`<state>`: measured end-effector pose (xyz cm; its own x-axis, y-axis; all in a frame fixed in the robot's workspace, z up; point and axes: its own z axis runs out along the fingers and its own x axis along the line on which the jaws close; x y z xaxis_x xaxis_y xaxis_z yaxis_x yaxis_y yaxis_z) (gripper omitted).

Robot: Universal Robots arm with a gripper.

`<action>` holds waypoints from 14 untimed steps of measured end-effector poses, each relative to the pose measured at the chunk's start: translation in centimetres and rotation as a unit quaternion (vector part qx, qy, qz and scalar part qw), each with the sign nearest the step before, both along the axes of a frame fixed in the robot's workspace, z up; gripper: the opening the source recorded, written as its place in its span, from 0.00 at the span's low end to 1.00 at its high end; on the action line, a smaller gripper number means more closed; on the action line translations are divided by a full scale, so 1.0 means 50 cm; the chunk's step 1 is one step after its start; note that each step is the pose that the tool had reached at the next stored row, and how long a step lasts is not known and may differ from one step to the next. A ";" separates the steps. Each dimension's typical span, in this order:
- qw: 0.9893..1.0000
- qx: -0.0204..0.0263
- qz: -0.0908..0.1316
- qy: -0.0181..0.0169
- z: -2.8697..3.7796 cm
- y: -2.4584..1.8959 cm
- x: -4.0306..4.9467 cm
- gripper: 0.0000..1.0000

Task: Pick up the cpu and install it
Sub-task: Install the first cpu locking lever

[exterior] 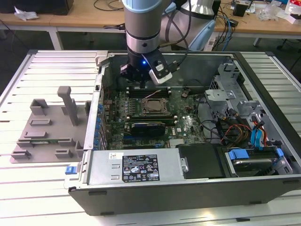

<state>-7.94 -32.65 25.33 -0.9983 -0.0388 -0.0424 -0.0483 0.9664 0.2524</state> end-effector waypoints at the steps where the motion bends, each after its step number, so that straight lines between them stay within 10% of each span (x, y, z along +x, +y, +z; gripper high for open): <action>1: 1.000 0.000 0.000 0.000 0.000 -0.0003 0.001 0.11; 14: 0.999 -0.011 -0.041 0.000 -0.010 -0.0002 0.007 0.11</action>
<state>-7.58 -32.67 24.85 -0.9982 0.0427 -0.0419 0.0319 0.9724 0.2312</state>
